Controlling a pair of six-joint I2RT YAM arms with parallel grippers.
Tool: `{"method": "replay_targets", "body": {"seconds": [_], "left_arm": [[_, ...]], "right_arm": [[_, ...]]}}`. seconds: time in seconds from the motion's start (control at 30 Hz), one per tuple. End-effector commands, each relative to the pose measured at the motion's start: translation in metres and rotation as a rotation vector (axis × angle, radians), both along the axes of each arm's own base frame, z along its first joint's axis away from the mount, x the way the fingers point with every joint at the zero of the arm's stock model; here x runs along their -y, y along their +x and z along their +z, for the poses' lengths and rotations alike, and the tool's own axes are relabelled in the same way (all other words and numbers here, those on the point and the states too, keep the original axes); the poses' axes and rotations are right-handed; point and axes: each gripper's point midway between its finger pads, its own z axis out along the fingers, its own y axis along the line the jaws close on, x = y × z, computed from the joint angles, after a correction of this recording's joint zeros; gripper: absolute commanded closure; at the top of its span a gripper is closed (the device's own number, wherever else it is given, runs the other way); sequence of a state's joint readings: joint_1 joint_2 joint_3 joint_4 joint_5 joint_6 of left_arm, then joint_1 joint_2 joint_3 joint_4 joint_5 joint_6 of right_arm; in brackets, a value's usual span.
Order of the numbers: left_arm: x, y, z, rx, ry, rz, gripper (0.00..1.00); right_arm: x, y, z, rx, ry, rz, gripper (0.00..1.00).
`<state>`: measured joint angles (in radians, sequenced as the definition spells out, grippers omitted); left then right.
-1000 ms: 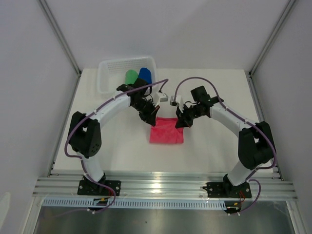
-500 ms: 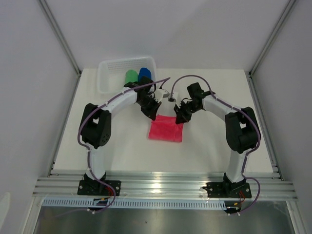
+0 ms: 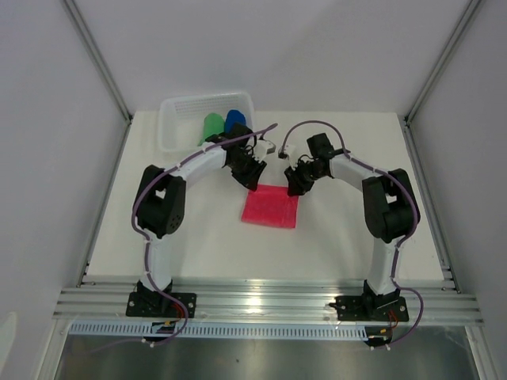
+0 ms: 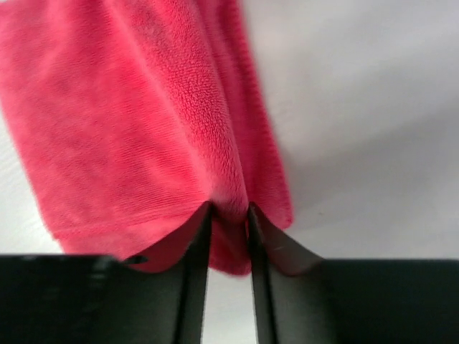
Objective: Roll the towels
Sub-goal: Fold the towel, then roll the towel
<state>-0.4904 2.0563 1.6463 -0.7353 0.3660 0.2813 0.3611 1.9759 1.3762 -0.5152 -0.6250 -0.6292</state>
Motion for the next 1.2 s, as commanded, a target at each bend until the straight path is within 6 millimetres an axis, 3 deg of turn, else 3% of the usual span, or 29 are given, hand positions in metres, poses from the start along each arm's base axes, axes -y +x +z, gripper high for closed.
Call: {"method": "replay_targets", "body": {"seconds": [0.0, 0.13, 0.17, 0.27, 0.33, 0.37, 0.4, 0.43, 0.47, 0.5, 0.53, 0.57, 0.6, 0.63, 0.77, 0.93, 1.17], "left_arm": [[0.000, 0.026, 0.012, 0.091, -0.003, 0.081, 0.58], [-0.001, 0.040, 0.031, 0.148, -0.013, 0.135, 0.52], [-0.002, 0.045, 0.039, 0.168, -0.017, 0.155, 0.50], [-0.013, 0.054, 0.060, 0.221, 0.006, 0.207, 0.49], [-0.009, 0.050, 0.080, 0.249, -0.026, 0.144, 0.50], [-0.009, 0.040, 0.094, 0.286, -0.036, 0.067, 0.50], [-0.009, 0.026, 0.091, 0.275, -0.043, 0.005, 0.50], [0.003, 0.005, 0.095, 0.260, -0.097, -0.102, 0.50], [0.000, -0.017, 0.095, 0.287, -0.098, -0.236, 0.49], [0.000, -0.046, 0.077, 0.235, -0.095, -0.322, 0.48], [-0.006, -0.069, 0.058, 0.199, -0.082, -0.393, 0.47], [-0.005, -0.078, 0.056, 0.249, -0.072, -0.502, 0.45], [-0.005, -0.083, 0.056, 0.298, -0.061, -0.543, 0.44], [-0.010, -0.102, 0.031, 0.264, -0.022, -0.593, 0.43], [-0.005, -0.100, 0.014, 0.363, 0.037, -0.715, 0.41], [0.002, -0.085, 0.001, 0.452, 0.094, -0.789, 0.38], [-0.003, -0.108, -0.028, 0.360, 0.098, -0.802, 0.37]], "right_arm": [[0.007, 0.044, 0.017, 0.101, 0.032, -0.159, 0.67], [0.015, 0.068, 0.039, 0.172, 0.065, -0.256, 0.62], [0.018, 0.074, 0.044, 0.195, 0.065, -0.276, 0.54], [0.032, 0.083, 0.056, 0.248, 0.025, -0.333, 0.55], [0.035, 0.069, 0.060, 0.258, 0.012, -0.284, 0.56], [0.033, 0.060, 0.081, 0.309, 0.030, -0.251, 0.56], [0.029, 0.031, 0.062, 0.286, 0.012, -0.193, 0.56], [0.025, 0.014, 0.061, 0.309, 0.008, -0.136, 0.55], [0.019, -0.001, 0.084, 0.441, 0.019, -0.027, 0.54], [0.010, -0.042, 0.054, 0.418, -0.004, 0.079, 0.54], [0.006, -0.059, 0.052, 0.457, 0.001, 0.150, 0.51], [-0.001, -0.067, 0.070, 0.589, 0.033, 0.225, 0.47], [-0.004, -0.078, 0.064, 0.609, 0.036, 0.257, 0.43], [-0.006, -0.097, 0.048, 0.593, 0.030, 0.297, 0.42], [-0.010, -0.108, 0.038, 0.569, 0.010, 0.300, 0.41], [-0.016, -0.106, 0.015, 0.566, -0.061, 0.296, 0.40], [-0.021, -0.095, 0.005, 0.584, -0.092, 0.227, 0.40]]}}
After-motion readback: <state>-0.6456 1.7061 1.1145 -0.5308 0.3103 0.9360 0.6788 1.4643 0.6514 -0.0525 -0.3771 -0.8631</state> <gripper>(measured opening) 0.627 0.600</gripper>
